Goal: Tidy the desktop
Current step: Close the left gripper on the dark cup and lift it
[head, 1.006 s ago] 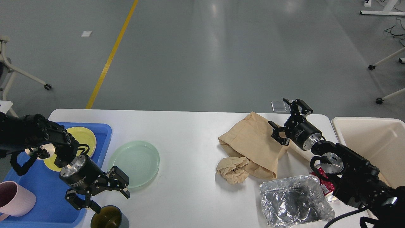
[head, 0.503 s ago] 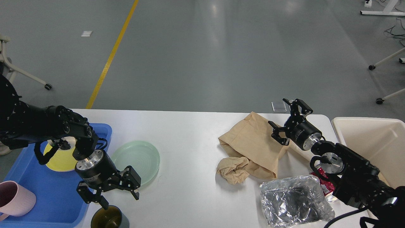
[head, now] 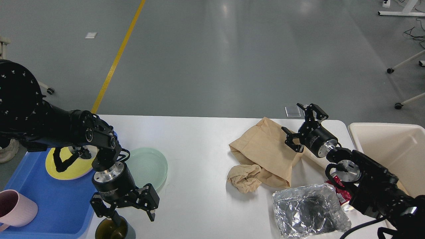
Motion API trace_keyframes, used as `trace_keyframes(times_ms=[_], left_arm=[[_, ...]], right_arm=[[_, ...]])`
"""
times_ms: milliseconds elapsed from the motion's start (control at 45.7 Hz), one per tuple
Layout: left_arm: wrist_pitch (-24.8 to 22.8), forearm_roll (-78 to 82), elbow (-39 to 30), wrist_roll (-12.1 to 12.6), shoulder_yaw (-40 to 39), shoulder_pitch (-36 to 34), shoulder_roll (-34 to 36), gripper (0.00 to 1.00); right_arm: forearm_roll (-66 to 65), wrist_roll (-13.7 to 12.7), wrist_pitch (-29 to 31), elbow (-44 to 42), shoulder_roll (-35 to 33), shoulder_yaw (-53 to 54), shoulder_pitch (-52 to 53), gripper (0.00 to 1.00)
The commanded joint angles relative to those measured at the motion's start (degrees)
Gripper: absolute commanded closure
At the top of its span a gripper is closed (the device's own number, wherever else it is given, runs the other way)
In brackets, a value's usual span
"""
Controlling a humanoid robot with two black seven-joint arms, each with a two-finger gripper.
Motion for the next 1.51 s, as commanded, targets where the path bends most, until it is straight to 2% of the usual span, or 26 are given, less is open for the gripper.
trace_keyframes(times_ms=[0, 131, 525, 722, 919, 1378, 1488], left_arm=[[3.0, 0.2, 0.0, 0.0, 1.3, 1.0, -0.7, 0.04], [5.5, 0.7, 0.1, 0.1, 2.2, 1.8, -1.7, 0.04], [5.7, 1.7, 0.2, 0.1, 2.2, 3.7, -4.4, 0.04], [7.7, 2.0, 0.2, 0.1, 2.4, 4.5, -5.3, 0.04], [9.0, 2.4, 0.4, 2.4, 2.4, 5.0, -5.4, 0.04], [9.8, 4.2, 0.4, 2.6, 2.3, 5.5, -6.7, 0.04], [10.8, 4.4, 0.5, 3.8, 2.3, 5.9, -7.4, 0.04]], right_arm=[[0.0, 0.0, 0.0, 0.0, 0.0, 0.0, 0.0, 0.0], [-0.1, 0.0, 0.0, 0.0, 0.0, 0.0, 0.0, 0.0], [0.0, 0.0, 0.0, 0.0, 0.0, 0.0, 0.0, 0.0], [0.0, 0.0, 0.0, 0.0, 0.0, 0.0, 0.1, 0.0], [0.0, 0.0, 0.0, 0.0, 0.0, 0.0, 0.1, 0.0], [0.0, 0.0, 0.0, 0.0, 0.0, 0.0, 0.0, 0.0], [0.0, 0.0, 0.0, 0.0, 0.0, 0.0, 0.0, 0.0]])
